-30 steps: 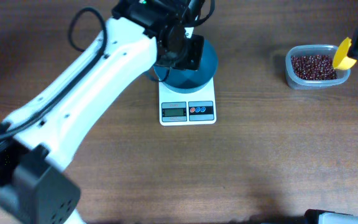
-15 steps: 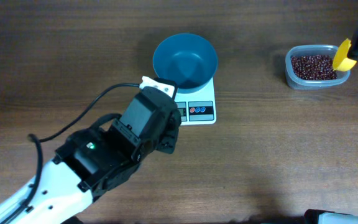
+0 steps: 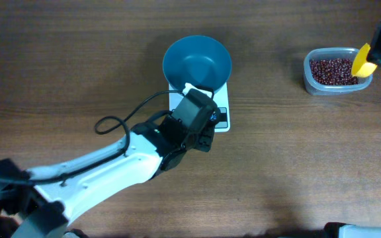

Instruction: Scoop item into bowl and weigh 50g on scale

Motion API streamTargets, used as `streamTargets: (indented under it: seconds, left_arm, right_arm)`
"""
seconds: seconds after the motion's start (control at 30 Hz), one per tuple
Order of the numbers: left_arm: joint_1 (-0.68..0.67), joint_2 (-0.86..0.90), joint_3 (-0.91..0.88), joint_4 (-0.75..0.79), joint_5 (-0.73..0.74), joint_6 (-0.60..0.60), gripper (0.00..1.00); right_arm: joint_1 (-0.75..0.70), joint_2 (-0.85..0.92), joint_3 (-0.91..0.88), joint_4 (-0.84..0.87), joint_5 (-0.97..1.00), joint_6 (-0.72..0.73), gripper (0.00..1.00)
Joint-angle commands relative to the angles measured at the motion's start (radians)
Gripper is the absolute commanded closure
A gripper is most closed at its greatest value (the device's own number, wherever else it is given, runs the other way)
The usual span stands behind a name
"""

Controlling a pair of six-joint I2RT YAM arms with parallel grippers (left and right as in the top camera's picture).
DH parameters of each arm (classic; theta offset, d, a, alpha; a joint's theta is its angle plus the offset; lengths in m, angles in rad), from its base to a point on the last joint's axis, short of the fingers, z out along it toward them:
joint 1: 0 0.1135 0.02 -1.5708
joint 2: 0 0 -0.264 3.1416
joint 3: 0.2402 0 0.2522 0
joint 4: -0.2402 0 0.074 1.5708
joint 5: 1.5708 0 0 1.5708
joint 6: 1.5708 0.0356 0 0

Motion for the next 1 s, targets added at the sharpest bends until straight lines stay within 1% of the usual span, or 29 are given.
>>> streamTargets:
  seconds: [0.0, 0.07, 0.27, 0.43, 0.73, 0.97]
  left_arm:
    - [0.0, 0.042, -0.004, 0.043, 0.006, -0.005, 1.0]
    - [0.0, 0.057, -0.004, 0.063, -0.02, -0.005, 1.0]
    - [0.001, 0.114, -0.004, 0.126, -0.02, -0.005, 1.0]
    - [0.002, 0.114, -0.004, 0.15, -0.088, -0.006, 1.0]
    - [0.002, 0.162, -0.004, 0.196, -0.087, -0.006, 1.0]
    - [0.002, 0.164, -0.004, 0.227, -0.088, -0.006, 1.0]
  right_arm:
    - [-0.003, 0.019, 0.012, 0.003, -0.002, 0.011, 0.96]
    - [-0.003, 0.019, 0.012, 0.003, -0.002, 0.011, 0.96]
    - [-0.003, 0.019, 0.012, 0.003, -0.002, 0.011, 0.96]
    - [-0.003, 0.019, 0.012, 0.003, -0.002, 0.011, 0.96]
    - [-0.003, 0.019, 0.012, 0.003, -0.002, 0.011, 0.96]
    - [-0.003, 0.019, 0.012, 0.003, -0.002, 0.011, 0.96]
